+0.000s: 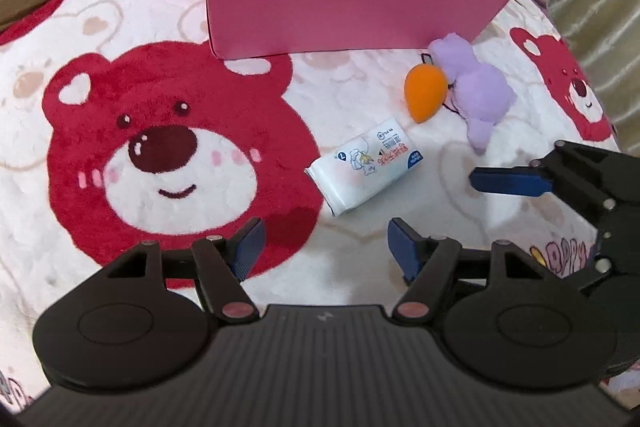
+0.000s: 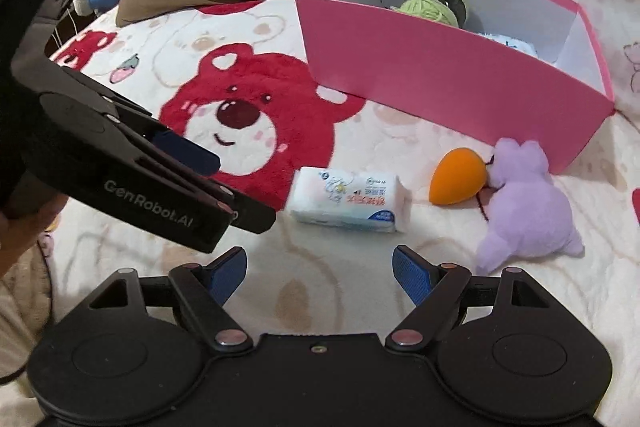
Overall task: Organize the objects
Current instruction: 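Move the left gripper down to the small white tissue packet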
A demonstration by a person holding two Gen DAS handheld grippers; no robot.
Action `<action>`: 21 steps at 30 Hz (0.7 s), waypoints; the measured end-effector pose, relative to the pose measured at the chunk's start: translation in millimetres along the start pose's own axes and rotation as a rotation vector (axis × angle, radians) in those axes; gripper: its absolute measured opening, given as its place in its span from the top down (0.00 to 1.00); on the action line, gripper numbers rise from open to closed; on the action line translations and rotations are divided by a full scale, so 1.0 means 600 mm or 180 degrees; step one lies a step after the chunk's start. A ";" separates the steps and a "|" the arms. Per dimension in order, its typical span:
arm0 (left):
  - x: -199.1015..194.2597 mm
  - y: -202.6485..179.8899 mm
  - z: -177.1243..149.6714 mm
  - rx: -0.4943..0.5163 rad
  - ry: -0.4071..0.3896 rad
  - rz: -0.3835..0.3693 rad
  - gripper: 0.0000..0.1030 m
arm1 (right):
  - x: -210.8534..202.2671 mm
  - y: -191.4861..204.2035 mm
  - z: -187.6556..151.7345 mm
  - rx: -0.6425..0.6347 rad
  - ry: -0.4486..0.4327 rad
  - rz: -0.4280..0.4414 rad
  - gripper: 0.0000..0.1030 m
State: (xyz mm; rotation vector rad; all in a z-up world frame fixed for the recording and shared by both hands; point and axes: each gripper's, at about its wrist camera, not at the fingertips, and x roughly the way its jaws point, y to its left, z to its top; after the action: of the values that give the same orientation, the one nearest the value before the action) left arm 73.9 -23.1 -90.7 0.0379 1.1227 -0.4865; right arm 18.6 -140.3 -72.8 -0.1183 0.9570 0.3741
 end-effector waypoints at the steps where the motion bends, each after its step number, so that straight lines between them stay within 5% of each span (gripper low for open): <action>1: 0.003 0.001 0.000 -0.0019 -0.0015 -0.0020 0.35 | 0.005 0.000 0.000 -0.0022 -0.0008 -0.0002 0.19; 15: 0.046 0.033 0.001 -0.0342 -0.0229 -0.0128 0.38 | 0.065 -0.026 0.005 0.0169 -0.0219 0.0044 0.19; 21: 0.066 0.039 -0.009 -0.0397 -0.0318 -0.0345 0.56 | 0.085 -0.023 0.009 0.0084 -0.0119 0.0050 0.17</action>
State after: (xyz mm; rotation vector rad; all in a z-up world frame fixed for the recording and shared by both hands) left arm 92.3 -14.7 -132.7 -0.1552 1.0585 -0.5085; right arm 54.1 -138.6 -112.1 -0.0795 0.9261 0.3770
